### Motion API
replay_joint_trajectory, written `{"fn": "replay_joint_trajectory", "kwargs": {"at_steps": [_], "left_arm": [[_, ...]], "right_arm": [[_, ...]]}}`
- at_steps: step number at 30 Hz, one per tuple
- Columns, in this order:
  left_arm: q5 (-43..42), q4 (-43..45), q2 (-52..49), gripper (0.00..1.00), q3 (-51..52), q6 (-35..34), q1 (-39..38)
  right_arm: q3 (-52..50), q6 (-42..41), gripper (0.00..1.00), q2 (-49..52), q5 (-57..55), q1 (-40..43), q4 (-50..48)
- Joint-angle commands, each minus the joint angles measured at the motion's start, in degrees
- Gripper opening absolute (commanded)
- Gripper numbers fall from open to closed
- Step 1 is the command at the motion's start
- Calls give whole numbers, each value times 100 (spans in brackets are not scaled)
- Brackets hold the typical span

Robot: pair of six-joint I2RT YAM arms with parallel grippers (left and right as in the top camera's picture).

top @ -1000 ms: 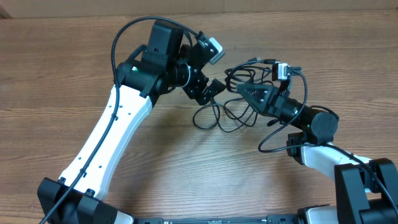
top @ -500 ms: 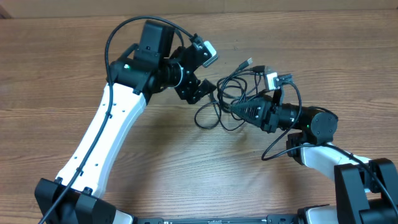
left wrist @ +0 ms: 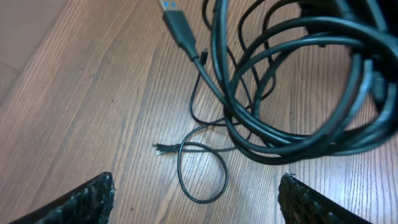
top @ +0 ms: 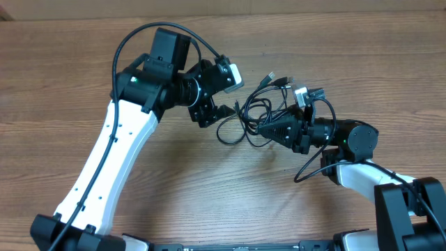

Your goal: Untangle cables

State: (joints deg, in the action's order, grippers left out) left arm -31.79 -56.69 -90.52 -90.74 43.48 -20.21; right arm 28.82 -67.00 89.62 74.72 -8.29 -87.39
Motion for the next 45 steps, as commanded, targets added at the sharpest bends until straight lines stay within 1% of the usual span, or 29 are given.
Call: {"fn": "replay_joint_trajectory", "kwargs": {"at_steps": [1, 7, 11, 15, 18, 21, 22, 27, 32, 38, 42, 45], "left_arm": [[-133, -48, 210, 81, -68, 328, -4], [-426, -72, 223, 81, -68, 334, -7], [-951, -321, 223, 82, -68, 745, -7], [-1174, -638, 223, 85, -68, 1185, -7], [-1353, -699, 221, 90, -66, 1209, -9], [-1528, -697, 214, 92, -66, 1300, -44], [-1528, -695, 214, 92, -63, 1388, -68], [-1397, -669, 177, 96, -48, 2037, -219], [-756, -535, 83, 96, -48, 2083, -297], [-717, -151, -92, 98, -48, 2081, -310], [-726, -20, -295, 96, -48, 2083, -365], [-721, -26, -382, 91, -48, 2083, -496]], "right_arm": [[57, 153, 8, -72, -7, -22, -55], [57, 184, 8, -72, -2, -22, -55], [57, 472, 8, -72, 66, -22, -57], [57, 754, 7, -72, 144, -22, -57], [57, 756, 7, -72, 125, -22, -59], [57, 750, 7, -72, 127, -22, -59], [57, 750, 7, -72, 125, -22, -59], [57, 627, 7, -72, 125, -22, -61], [57, 555, 7, -72, 127, -22, -79], [57, 555, 7, -72, 127, -22, -79], [57, 555, 7, -72, 125, -22, -79], [57, 557, 7, -72, 125, -22, -79]]}}
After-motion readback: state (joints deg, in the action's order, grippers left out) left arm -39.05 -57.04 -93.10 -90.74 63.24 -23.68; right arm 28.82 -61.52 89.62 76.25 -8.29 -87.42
